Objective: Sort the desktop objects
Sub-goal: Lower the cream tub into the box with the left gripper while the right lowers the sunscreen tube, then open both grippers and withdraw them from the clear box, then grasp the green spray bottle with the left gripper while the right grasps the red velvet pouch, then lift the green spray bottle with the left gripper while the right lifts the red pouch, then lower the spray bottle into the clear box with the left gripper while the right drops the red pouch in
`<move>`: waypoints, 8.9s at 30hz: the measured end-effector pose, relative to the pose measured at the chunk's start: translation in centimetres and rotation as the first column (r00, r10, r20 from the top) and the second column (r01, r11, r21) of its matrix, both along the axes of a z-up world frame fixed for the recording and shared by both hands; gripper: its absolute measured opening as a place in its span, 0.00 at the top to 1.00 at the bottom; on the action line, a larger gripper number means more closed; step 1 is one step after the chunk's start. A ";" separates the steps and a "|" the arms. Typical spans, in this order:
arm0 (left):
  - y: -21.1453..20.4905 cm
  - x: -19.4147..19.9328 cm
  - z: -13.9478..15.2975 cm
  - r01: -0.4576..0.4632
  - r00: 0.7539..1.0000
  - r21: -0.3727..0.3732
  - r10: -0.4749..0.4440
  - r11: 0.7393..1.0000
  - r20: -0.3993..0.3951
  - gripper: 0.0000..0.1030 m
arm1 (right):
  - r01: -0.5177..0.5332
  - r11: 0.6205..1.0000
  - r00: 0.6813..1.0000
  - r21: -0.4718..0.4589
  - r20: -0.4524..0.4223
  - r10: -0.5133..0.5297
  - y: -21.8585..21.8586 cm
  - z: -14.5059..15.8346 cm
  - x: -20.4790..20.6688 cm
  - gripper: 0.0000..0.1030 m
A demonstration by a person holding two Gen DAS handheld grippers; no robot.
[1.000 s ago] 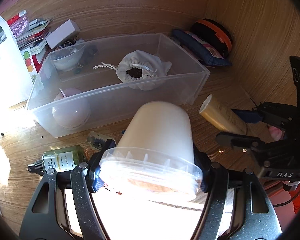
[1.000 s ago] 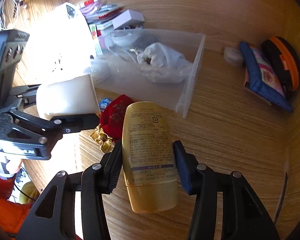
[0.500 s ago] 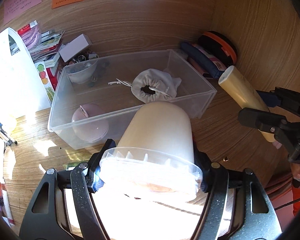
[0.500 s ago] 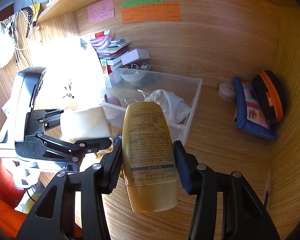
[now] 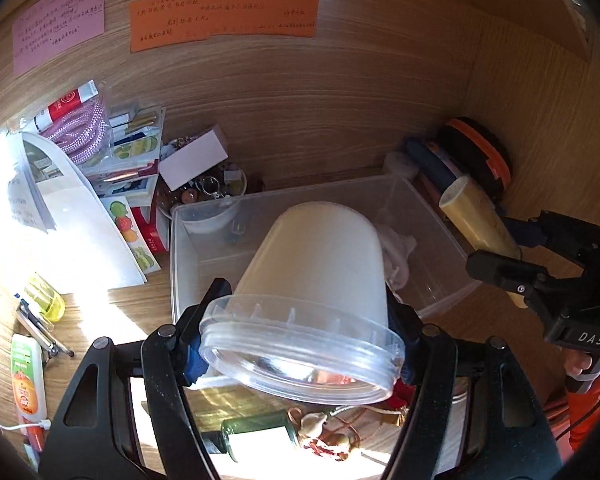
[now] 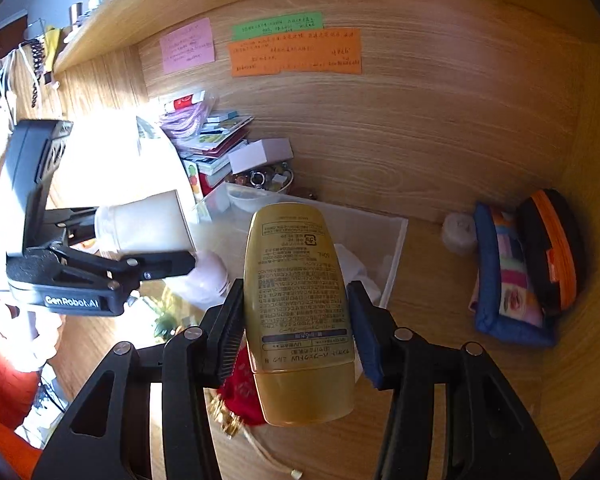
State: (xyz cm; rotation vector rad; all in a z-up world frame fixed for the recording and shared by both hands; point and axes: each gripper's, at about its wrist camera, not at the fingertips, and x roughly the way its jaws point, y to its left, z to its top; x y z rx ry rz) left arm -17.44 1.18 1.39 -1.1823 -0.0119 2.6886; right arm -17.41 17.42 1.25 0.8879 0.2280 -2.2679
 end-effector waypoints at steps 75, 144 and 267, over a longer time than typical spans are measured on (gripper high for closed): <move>-0.4 2.3 2.1 -0.083 0.988 -0.153 0.061 0.985 -0.141 0.05 | 0.053 0.992 0.991 0.113 -0.126 -0.039 -3.4 -2.0 -0.6 0.17; -2.8 7.4 -10.5 -0.229 0.969 -0.021 0.230 0.973 0.088 0.26 | -0.192 0.963 0.980 0.190 0.099 0.175 -2.7 -12.2 5.5 0.76; -1.5 2.2 0.0 -0.173 0.982 -0.122 0.162 0.977 -0.094 0.06 | 0.015 0.999 0.999 0.037 -0.051 -0.013 -3.2 -4.0 -3.0 0.21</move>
